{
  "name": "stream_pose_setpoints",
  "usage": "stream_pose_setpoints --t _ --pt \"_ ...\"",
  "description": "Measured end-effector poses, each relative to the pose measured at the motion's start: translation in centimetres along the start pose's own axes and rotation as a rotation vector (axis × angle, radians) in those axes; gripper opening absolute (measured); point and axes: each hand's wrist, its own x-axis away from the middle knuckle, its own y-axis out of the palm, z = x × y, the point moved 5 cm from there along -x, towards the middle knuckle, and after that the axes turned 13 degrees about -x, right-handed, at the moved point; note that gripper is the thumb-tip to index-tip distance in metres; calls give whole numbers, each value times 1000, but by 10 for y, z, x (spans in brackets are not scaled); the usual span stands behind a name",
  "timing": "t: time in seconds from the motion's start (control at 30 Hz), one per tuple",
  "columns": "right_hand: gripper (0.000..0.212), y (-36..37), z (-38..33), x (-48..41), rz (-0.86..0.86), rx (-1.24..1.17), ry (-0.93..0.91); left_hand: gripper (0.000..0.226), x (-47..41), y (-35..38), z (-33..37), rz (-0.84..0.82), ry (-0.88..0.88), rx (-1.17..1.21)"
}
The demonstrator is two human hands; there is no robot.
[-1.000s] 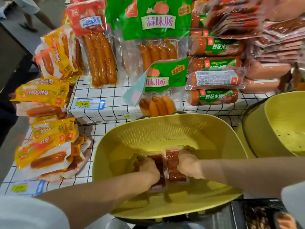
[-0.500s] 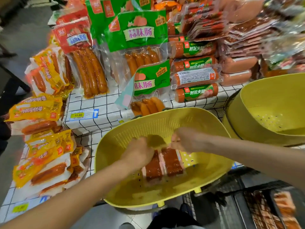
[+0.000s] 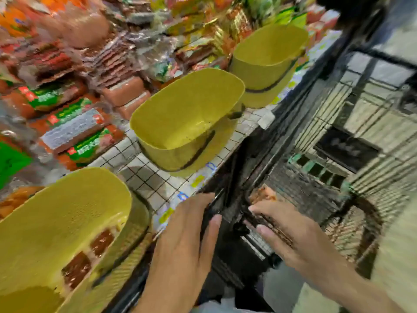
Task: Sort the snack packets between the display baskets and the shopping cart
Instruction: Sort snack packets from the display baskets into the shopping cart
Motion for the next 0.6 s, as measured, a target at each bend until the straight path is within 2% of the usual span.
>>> stream_pose_setpoints --t 0.13,0.2,0.33,0.4,0.53,0.6 --pt "27 -42 91 59 220 -70 239 35 -29 91 66 -128 128 -23" --pt "24 -56 135 86 302 -107 364 32 -41 139 93 -248 195 -30" --pt "25 -67 204 123 449 -168 545 32 -56 225 133 -436 450 -143" --pt "26 -69 232 132 517 -206 605 33 -64 265 140 -484 535 -192" --pt "23 -65 290 136 592 -242 746 28 -77 356 132 -776 621 -295" --pt "26 -63 320 133 607 -220 832 31 -83 399 126 -832 684 -406"
